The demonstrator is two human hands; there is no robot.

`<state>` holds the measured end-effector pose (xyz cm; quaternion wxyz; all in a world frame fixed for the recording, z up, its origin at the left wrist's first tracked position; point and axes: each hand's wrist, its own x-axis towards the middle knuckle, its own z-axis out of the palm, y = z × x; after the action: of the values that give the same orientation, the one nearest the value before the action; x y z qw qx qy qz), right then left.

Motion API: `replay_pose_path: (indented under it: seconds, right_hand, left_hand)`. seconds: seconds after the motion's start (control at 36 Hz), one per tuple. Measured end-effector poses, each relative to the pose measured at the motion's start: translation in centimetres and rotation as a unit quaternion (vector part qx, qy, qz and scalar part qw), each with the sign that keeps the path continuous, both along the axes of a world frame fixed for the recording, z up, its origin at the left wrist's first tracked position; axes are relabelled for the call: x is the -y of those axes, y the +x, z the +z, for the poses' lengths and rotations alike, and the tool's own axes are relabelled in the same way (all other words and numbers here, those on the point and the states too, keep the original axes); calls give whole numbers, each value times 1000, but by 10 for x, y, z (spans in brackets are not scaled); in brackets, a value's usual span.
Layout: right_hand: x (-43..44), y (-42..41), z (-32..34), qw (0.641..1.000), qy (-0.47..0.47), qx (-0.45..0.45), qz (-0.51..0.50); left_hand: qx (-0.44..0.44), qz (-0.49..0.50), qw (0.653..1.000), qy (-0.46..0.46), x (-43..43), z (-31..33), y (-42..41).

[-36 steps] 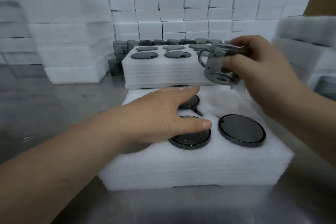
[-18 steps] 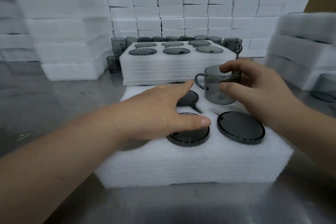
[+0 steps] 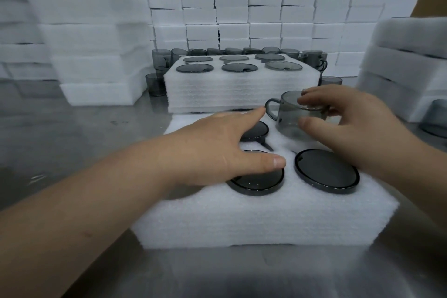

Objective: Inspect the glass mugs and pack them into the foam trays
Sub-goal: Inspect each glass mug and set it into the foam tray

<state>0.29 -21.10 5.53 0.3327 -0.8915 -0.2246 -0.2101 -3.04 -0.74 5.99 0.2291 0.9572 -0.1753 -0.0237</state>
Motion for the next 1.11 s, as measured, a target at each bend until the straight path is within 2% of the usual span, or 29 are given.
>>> replay_pose_path:
  seconds: [0.36,1.11]
  right_hand:
    - [2,1,1,998,-52,28,4]
    - [0,1,8,994,-111,15,-19]
  left_hand:
    - [0,1,1000,22,-1,-1,1]
    - [7,3,999,52,-3,-3,5]
